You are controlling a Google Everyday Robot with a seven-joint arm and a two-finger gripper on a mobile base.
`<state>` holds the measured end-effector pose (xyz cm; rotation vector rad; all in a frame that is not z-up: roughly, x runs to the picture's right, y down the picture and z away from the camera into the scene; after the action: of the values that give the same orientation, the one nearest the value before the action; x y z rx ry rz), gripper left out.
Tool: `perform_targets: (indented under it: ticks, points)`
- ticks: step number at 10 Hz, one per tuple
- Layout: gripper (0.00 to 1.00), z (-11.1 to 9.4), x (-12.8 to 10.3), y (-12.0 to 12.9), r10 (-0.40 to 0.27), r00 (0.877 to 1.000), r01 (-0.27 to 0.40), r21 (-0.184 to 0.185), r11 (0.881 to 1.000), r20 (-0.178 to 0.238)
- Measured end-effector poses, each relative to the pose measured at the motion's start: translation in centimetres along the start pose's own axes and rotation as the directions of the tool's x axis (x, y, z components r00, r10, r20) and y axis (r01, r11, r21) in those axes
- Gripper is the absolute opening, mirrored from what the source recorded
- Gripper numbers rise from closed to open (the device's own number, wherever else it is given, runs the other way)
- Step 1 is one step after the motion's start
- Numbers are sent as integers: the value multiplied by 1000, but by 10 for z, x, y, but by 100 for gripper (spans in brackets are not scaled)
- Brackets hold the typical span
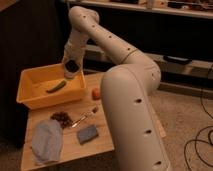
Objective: Stack cups into tray
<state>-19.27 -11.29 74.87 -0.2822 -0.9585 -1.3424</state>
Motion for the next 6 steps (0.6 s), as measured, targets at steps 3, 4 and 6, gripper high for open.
perform_targets:
  ticks: [3, 4, 6]
  points:
    - [20, 23, 10, -4, -10, 1000, 9, 17, 1000, 21]
    - [20, 23, 10, -3, -9, 1000, 9, 16, 1000, 22]
    - [20, 22, 10, -2, -8, 1000, 7, 15, 1000, 23]
